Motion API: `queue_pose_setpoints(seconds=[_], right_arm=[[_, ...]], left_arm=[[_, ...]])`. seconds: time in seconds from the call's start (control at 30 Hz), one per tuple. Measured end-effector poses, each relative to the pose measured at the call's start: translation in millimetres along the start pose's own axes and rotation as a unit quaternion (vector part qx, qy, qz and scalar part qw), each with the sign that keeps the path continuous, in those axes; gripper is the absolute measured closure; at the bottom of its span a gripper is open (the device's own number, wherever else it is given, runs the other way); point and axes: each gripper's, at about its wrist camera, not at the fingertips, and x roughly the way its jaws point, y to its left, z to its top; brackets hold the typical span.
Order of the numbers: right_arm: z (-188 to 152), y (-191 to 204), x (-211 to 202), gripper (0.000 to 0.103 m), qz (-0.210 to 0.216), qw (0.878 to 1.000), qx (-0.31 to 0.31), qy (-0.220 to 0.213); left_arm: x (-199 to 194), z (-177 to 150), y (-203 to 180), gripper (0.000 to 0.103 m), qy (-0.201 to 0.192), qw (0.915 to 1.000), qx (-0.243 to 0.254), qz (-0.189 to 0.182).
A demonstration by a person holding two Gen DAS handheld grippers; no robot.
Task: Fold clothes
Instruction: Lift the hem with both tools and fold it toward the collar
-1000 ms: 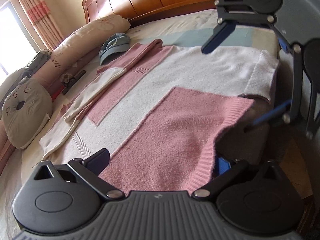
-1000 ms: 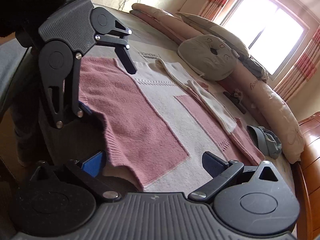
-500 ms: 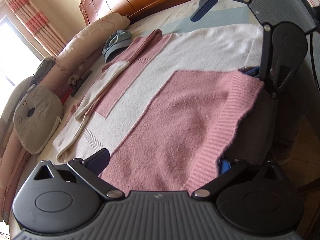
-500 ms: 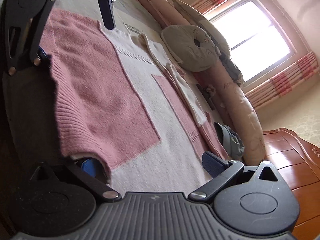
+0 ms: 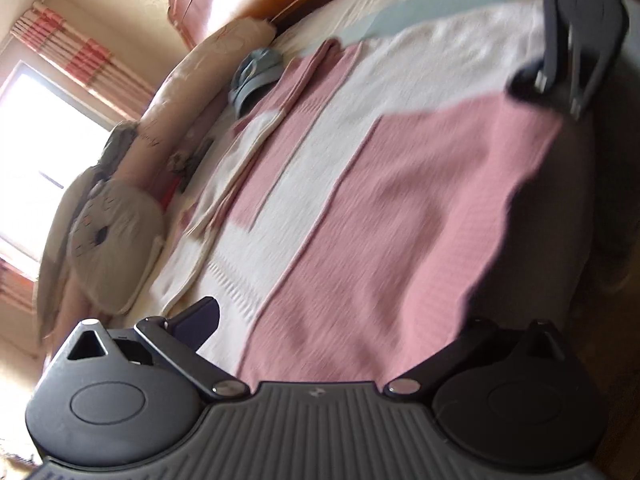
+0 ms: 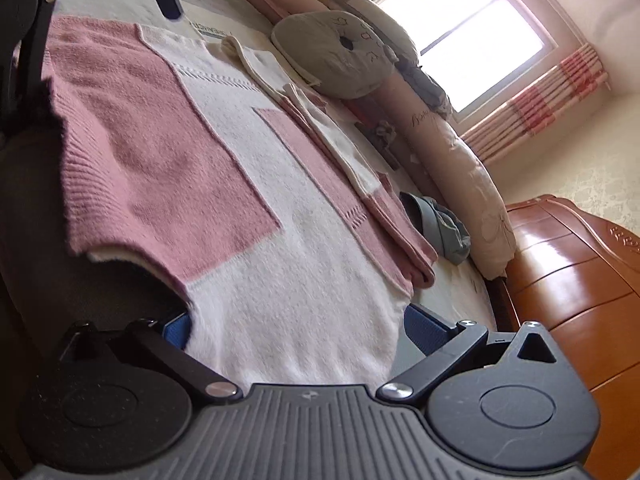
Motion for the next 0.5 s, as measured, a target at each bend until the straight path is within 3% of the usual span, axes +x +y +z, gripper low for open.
queue_pose_setpoints(seconds=[0.17,0.27,0.5], right_arm=[[-3.1,3.1,1.8,0.0,-0.018,1.0,-0.015,0.005],[7.4,16.6,4.9,0.0,-0.039,0.998,-0.042,-0.008],[13.6,13.9,7.8,0.0,-0.031,0.999,-0.043,-0.005]], left_arm=[[0.7,-14.6,6.6,0.0,0.023,0.9992,-0.007,0.032],[3.4,-2.8,-0.8,0.0,0.007,0.9988,0.0,0.049],[6.5,2.3,-9.3,0.0,0.008,0.9967,0.041,0.07]])
